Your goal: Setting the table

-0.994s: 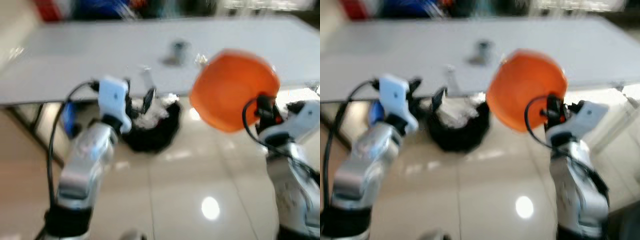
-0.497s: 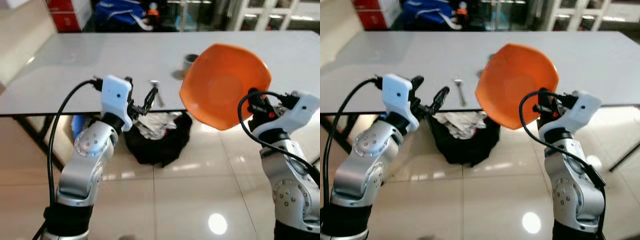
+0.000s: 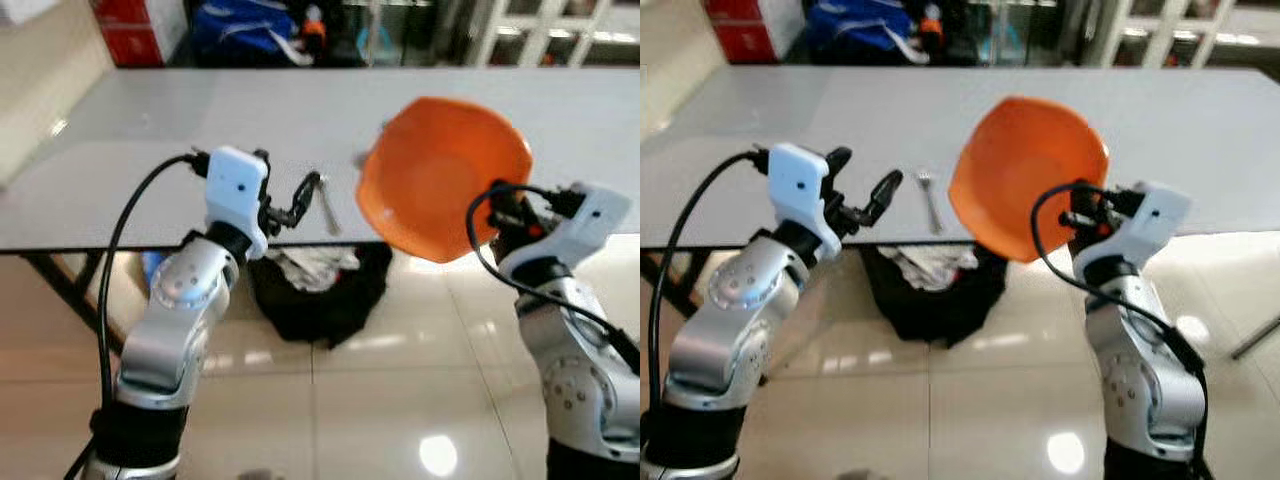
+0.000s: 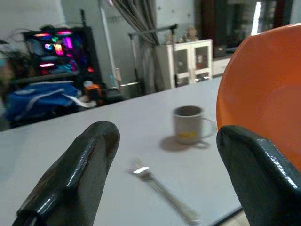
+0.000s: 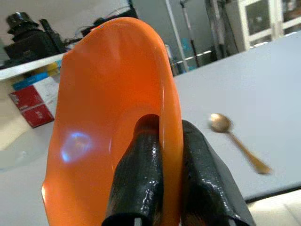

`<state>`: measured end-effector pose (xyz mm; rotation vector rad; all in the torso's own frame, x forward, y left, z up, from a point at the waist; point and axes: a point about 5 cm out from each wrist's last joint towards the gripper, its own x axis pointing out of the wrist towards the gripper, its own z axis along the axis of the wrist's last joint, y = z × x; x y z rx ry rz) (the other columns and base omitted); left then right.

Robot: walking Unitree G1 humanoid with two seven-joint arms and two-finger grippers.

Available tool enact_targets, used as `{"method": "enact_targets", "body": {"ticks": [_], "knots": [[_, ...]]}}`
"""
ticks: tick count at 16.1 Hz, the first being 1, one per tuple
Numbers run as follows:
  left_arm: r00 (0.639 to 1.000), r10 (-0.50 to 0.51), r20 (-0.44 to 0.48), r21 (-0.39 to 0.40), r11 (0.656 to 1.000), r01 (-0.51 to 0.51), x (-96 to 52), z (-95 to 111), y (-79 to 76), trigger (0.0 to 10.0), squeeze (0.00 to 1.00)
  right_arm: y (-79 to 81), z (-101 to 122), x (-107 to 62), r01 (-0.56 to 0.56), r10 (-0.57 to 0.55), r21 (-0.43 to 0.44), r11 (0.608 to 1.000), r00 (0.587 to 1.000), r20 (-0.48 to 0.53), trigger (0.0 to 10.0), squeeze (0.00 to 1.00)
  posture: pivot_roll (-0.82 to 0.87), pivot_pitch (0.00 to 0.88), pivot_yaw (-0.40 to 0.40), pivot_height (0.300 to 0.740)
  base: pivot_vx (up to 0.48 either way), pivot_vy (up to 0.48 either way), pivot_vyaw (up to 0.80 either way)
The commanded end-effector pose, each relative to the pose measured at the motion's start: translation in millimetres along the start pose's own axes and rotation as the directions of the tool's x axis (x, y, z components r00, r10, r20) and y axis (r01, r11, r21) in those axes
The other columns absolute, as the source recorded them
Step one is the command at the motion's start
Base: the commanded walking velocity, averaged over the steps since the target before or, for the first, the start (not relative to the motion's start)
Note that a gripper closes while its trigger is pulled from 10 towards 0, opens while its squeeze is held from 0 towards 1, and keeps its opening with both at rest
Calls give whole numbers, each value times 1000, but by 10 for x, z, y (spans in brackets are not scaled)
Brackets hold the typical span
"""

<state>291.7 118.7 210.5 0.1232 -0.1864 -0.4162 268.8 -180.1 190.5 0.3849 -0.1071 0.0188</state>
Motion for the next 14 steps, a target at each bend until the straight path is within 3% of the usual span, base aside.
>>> {"method": "enact_targets", "body": {"ticks": [1, 14], "knots": [[1000, 17, -8, 3, 1000, -17, -20, -4, 59, 10000, 0, 123, 60, 29, -45, 44, 20, 999, 998, 40, 10000, 0, 60, 38, 1, 740, 382, 0, 800], [1000, 5, -7, 3, 1000, -5, -14, 16, 43, 10000, 0, 100, 95, 26, -39, 36, 47, 998, 998, 57, 10000, 0, 60, 40, 3, 740, 379, 0, 0]]}}
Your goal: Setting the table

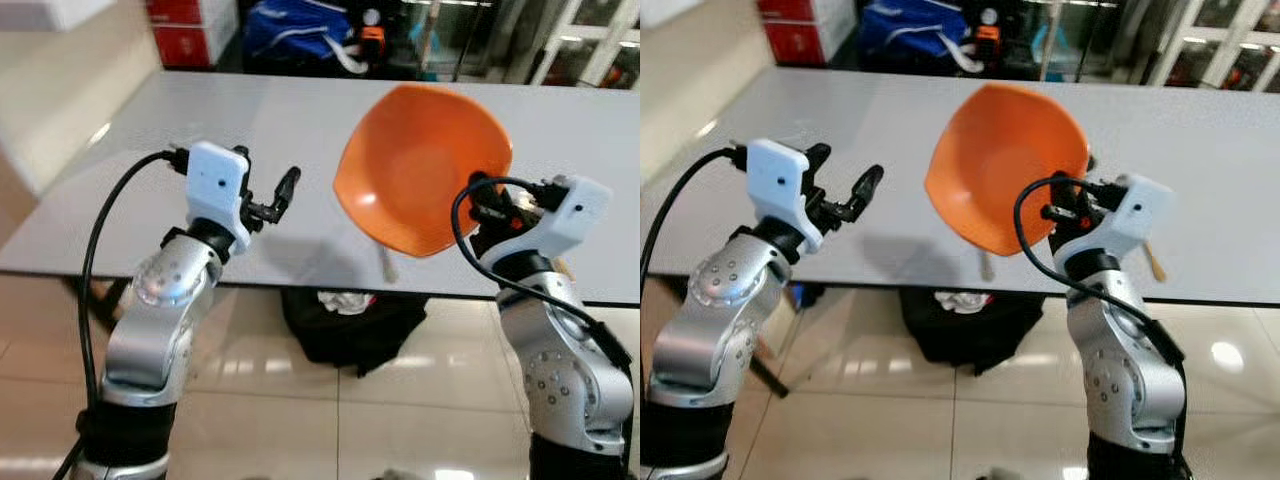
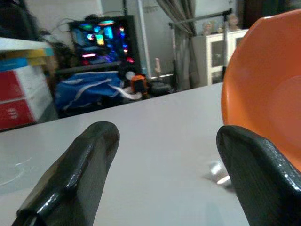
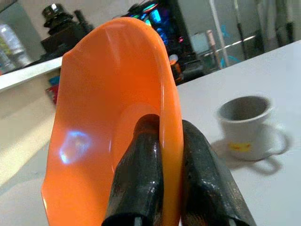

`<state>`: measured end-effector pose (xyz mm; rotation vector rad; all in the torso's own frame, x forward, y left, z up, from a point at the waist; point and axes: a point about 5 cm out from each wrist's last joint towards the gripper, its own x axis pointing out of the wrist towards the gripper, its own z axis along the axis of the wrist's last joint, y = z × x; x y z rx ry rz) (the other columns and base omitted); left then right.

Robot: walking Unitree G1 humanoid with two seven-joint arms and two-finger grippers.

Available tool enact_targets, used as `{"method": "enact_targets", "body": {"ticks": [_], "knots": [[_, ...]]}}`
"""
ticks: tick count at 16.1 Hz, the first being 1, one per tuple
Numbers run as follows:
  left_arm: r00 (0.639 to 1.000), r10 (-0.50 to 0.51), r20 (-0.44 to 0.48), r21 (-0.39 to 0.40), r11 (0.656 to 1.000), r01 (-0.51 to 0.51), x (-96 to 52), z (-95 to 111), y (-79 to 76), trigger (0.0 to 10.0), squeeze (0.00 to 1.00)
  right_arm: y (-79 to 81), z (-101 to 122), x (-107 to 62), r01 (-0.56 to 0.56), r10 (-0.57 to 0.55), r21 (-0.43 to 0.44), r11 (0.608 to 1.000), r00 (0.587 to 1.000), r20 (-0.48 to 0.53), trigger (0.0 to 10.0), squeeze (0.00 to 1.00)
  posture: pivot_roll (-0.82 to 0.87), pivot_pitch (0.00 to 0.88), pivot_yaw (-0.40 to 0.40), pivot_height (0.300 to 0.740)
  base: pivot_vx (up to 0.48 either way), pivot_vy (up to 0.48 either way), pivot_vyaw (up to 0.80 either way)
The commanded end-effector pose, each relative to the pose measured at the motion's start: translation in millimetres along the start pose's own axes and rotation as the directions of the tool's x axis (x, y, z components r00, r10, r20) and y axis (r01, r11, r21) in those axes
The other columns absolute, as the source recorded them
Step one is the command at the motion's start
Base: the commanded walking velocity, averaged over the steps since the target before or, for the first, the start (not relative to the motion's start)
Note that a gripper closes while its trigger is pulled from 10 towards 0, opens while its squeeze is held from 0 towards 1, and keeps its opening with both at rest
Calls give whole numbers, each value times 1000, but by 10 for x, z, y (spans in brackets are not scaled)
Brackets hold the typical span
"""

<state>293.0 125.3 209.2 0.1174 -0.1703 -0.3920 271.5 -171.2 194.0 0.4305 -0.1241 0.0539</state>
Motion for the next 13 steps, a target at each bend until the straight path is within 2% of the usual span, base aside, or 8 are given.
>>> {"method": "enact_targets", "body": {"ticks": [1, 2, 6, 13], "knots": [[1000, -20, 8, 11, 1000, 20, 5, 37, -18, 10000, 0, 11, 95, -2, -5, 5, 1, 1000, 999, 42, 10000, 0, 61, 41, 2, 740, 382, 0, 0], [1000, -20, 9, 11, 1000, 20, 6, 39, -16, 10000, 0, 13, 87, -4, -7, 7, 9, 1000, 999, 37, 10000, 0, 63, 40, 2, 740, 379, 0, 0], [1000, -22, 10, 12, 1000, 22, 9, 44, -17, 10000, 0, 6, 79, -12, -9, 8, 15, 1000, 999, 32, 10000, 0, 62, 34, 4, 740, 381, 0, -677], [1000, -27, 14, 17, 1000, 27, -13, 51, -17, 10000, 0, 64, 60, -54, -71, 70, 52, 996, 997, 23, 10000, 0, 67, 19, 6, 740, 380, 0, 0]]}}
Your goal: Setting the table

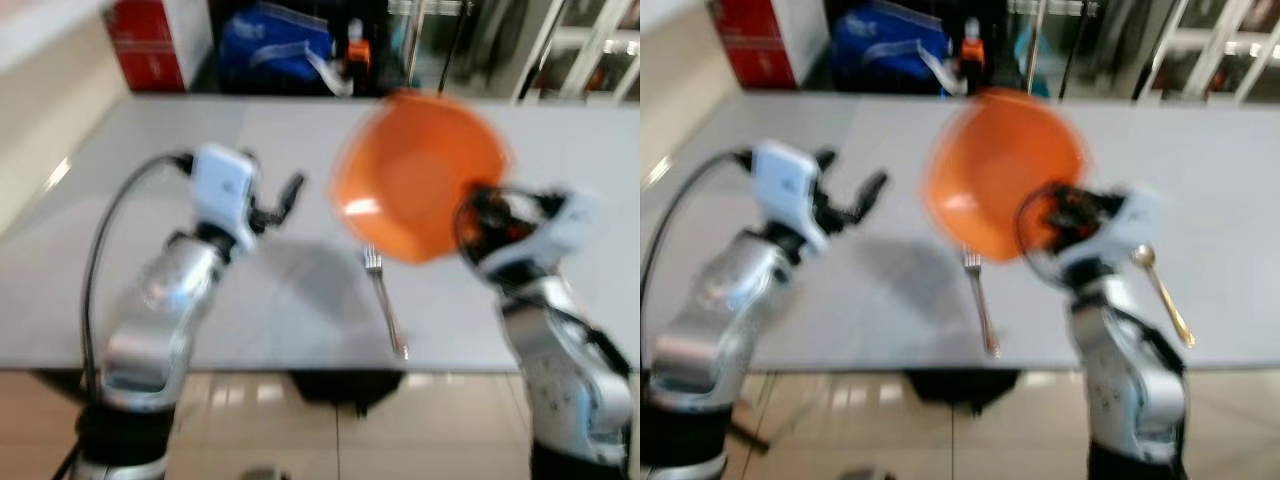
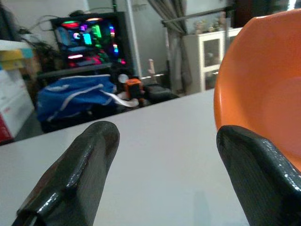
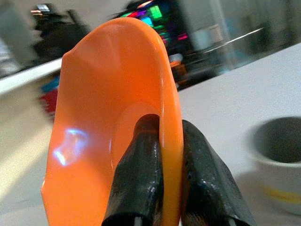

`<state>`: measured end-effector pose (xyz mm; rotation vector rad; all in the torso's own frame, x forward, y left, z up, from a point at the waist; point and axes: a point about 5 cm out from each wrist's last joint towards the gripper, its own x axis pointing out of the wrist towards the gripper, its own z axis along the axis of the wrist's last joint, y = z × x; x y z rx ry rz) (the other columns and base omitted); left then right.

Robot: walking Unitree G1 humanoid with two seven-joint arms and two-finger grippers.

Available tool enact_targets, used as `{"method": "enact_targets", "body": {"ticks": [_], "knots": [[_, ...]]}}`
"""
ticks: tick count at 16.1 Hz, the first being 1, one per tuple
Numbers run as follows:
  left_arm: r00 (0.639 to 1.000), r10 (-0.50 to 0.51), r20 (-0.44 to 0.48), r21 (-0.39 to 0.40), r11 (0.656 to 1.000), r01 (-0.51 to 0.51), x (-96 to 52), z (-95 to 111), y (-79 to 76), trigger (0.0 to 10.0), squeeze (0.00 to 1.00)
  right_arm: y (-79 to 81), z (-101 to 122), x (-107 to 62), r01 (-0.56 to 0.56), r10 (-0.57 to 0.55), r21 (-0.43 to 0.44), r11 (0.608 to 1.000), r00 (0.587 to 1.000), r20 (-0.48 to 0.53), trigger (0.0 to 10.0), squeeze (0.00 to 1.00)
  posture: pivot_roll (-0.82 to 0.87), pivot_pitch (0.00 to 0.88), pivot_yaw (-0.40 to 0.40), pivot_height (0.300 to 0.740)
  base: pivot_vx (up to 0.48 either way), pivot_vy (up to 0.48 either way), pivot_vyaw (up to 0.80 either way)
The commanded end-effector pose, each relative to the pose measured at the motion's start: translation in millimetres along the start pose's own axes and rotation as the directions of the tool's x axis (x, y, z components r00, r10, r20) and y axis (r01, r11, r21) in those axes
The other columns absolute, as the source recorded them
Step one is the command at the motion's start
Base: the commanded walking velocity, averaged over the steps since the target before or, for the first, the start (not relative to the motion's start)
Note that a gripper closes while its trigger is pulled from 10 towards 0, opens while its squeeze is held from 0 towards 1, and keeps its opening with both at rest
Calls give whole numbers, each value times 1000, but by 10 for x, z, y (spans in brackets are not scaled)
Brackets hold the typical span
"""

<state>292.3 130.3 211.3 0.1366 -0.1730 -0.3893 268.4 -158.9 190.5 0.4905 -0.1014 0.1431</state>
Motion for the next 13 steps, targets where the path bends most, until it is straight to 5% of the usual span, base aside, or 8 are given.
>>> {"method": "enact_targets", "body": {"ticks": [1, 8, 13], "knots": [[1000, -28, 12, -2, 1000, 28, 15, 24, -57, 10000, 0, -21, 147, -30, 3, -2, -9, 1000, 998, 60, 10000, 0, 63, 17, 7, 740, 379, 0, 0], [1000, -26, -12, -5, 1000, 26, -61, -35, -56, 10000, 0, -10, 73, 15, -2, 0, 54, 999, 1000, 26, 10000, 0, 39, 46, -11, 740, 379, 0, 0], [998, -54, -19, -15, 998, 54, -50, -67, -143, 10000, 0, -111, -23, 332, 69, -67, 61, 996, 997, -39, 10000, 0, 41, 41, -23, 740, 127, 0, 0]]}}
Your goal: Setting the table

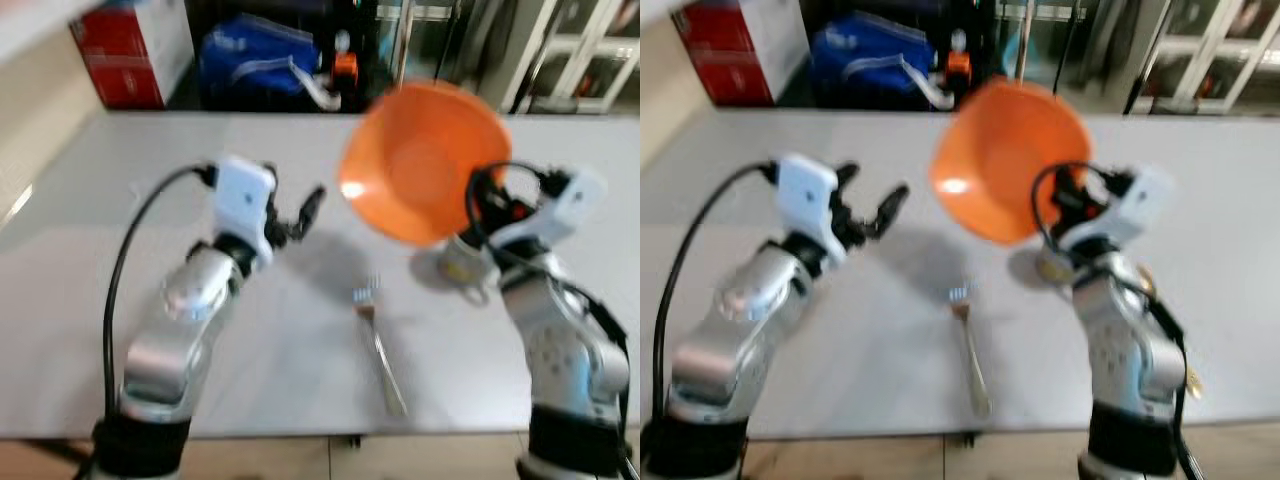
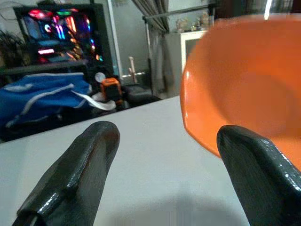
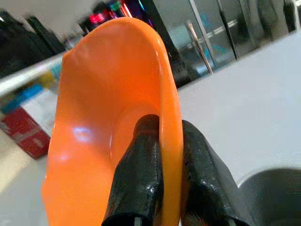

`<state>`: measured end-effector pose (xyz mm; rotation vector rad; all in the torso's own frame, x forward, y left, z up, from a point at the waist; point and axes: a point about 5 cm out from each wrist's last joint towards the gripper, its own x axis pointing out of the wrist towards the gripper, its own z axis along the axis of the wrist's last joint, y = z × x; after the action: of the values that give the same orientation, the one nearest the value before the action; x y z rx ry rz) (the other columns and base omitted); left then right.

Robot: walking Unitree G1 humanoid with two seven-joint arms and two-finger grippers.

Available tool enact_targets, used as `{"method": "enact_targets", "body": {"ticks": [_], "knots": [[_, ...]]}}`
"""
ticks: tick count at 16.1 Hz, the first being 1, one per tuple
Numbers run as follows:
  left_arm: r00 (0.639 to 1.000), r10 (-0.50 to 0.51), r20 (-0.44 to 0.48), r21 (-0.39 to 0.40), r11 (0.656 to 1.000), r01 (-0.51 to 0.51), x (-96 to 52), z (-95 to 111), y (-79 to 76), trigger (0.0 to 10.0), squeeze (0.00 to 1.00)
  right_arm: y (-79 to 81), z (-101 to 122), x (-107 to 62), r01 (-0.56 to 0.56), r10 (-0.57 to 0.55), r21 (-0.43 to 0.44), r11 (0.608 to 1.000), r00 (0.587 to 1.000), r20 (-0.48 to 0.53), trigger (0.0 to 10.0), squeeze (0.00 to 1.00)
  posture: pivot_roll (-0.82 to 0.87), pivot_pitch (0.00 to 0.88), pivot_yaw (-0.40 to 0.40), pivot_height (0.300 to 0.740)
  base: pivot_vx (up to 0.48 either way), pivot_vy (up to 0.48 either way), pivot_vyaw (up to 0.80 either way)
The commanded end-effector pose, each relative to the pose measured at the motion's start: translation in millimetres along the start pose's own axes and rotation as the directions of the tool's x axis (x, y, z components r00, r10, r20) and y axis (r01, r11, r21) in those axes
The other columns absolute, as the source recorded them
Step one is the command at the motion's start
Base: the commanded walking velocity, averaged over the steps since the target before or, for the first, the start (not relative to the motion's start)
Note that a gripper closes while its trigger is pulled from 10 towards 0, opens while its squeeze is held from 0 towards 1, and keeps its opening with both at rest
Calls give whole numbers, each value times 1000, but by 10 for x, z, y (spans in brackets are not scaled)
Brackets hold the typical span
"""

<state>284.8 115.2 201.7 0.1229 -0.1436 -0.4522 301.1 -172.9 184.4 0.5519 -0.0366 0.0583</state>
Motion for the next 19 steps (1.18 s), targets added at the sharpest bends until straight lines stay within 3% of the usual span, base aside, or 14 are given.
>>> {"method": "enact_targets", "body": {"ticks": [1, 4, 7, 8, 10, 13, 17, 19], "knots": [[999, -30, 20, 2, 1000, 30, -55, 19, 16, 10000, 0, 76, -110, 120, -14, 12, -26, 1000, 998, -69, 10000, 0, 47, 34, -22, 740, 0, 0, 0], [985, -172, 12, -29, 985, 172, -107, 17, -44, 10000, 0, 66, -170, 383, -2, 1, -5, 1000, 989, -147, 10000, 0, 42, 44, -11, 740, 0, 0, 0], [983, -183, 8, -15, 983, 183, -129, 44, 26, 10000, 0, 62, -119, 591, 7, 1, 43, 999, 986, -169, 10000, 0, 41, 65, -10, 740, 0, 0, 0], [985, -172, 6, -23, 985, 172, -136, 39, 35, 10000, 0, 27, -138, 628, 28, -21, 38, 999, 982, -187, 10000, 0, 39, 70, -14, 740, 0, 0, 0], [979, -204, -1, -29, 979, 204, -166, 19, -13, 10000, 0, -61, -170, 691, 103, -82, 109, 989, 980, -184, 10000, 0, 39, 82, -18, 740, 0, 0, 0], [966, -257, -10, -57, 965, 256, -223, 16, -99, 10000, 0, -263, -363, 738, 240, -195, 166, 956, 948, -252, 10000, 0, 55, 106, -21, 740, 0, 0, 0], [939, -342, -25, -98, 936, 339, -319, 38, -189, 10000, 0, -296, -406, 797, 274, -211, 221, 936, 939, -270, 10000, 0, 77, 115, -28, 740, 0, 0, 0], [901, -426, -87, -84, 904, 419, -408, -8, -258, 10000, 0, -288, -402, 825, 281, -206, 262, 923, 938, -280, 10000, 0, 85, 115, -29, 740, 0, 0, 0]]}}
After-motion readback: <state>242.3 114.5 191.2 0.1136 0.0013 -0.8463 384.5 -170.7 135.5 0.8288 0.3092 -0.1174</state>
